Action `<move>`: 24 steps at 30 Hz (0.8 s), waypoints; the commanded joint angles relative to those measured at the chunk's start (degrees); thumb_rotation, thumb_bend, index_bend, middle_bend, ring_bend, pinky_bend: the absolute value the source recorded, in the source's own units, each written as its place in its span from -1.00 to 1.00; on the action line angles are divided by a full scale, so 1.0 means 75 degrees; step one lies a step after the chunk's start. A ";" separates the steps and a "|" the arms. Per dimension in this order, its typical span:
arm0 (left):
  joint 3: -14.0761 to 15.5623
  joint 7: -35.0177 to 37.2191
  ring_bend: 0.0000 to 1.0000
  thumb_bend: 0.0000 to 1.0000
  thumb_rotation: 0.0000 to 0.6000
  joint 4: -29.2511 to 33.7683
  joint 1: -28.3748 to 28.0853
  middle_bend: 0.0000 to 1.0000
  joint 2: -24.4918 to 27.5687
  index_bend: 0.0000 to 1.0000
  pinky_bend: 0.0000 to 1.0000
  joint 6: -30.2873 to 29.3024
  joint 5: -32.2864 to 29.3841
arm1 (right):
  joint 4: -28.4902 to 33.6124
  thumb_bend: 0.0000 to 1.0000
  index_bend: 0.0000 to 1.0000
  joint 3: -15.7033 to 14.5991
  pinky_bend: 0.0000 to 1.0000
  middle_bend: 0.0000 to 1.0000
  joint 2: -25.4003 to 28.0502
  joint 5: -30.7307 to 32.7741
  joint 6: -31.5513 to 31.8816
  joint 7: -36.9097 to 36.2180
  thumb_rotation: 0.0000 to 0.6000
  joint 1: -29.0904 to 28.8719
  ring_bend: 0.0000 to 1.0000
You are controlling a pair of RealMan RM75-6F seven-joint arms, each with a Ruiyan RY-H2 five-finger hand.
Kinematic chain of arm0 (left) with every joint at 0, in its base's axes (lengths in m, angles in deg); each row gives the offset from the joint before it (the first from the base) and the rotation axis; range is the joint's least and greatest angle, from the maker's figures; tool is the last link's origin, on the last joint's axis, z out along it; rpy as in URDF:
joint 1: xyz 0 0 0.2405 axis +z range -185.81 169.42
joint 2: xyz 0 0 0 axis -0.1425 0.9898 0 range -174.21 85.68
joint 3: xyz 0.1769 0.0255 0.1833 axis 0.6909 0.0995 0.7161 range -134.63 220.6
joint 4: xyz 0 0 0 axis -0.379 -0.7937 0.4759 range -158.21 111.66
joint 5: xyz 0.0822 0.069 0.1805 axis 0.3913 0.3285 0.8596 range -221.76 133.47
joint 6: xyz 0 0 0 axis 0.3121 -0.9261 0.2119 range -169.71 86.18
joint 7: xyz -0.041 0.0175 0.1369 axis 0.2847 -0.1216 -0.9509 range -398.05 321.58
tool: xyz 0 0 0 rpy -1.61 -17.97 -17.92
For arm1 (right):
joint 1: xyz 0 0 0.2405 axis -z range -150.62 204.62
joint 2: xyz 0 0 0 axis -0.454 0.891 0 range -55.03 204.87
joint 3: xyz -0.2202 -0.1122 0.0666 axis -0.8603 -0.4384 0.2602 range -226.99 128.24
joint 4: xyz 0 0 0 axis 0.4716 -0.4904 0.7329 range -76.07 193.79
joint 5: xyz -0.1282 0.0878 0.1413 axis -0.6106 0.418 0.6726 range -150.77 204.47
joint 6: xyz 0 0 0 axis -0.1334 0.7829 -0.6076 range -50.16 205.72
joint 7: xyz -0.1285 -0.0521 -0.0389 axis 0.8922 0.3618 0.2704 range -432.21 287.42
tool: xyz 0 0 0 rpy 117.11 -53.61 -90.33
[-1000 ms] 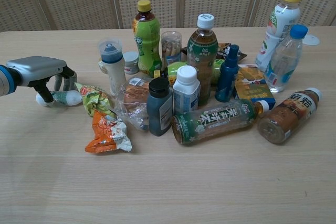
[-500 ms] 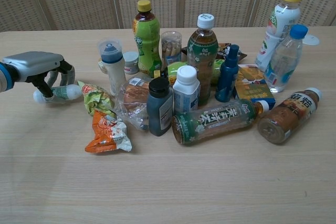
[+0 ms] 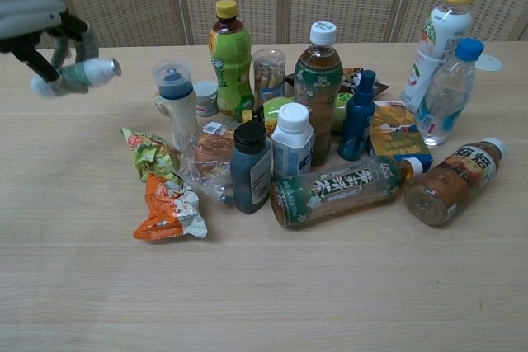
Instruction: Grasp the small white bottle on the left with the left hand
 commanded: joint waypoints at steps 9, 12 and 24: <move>-0.1417 -0.0176 0.32 -0.47 1.00 0.2712 -0.0007 0.37 0.2546 0.36 -0.29 -0.0763 -0.0848 | -0.0396 -0.95 -1.00 -0.0086 -1.00 -1.00 -0.0308 -0.0215 -0.0138 -0.0336 0.71 -0.0067 -1.00; -0.1674 -0.0103 0.32 -0.48 1.00 0.3030 -0.0009 0.37 0.2895 0.36 -0.29 -0.0820 -0.1116 | -0.0470 -0.95 -1.00 -0.0088 -1.00 -1.00 -0.0338 -0.0250 -0.0132 -0.0401 0.71 -0.0065 -1.00; -0.1885 0.0060 0.32 -0.48 1.00 0.3495 0.0109 0.37 0.3367 0.35 -0.29 -0.1082 -0.1459 | -0.0536 -0.95 -1.00 -0.0054 -1.00 -1.00 -0.0372 -0.0293 -0.0189 -0.0428 0.71 -0.0124 -1.00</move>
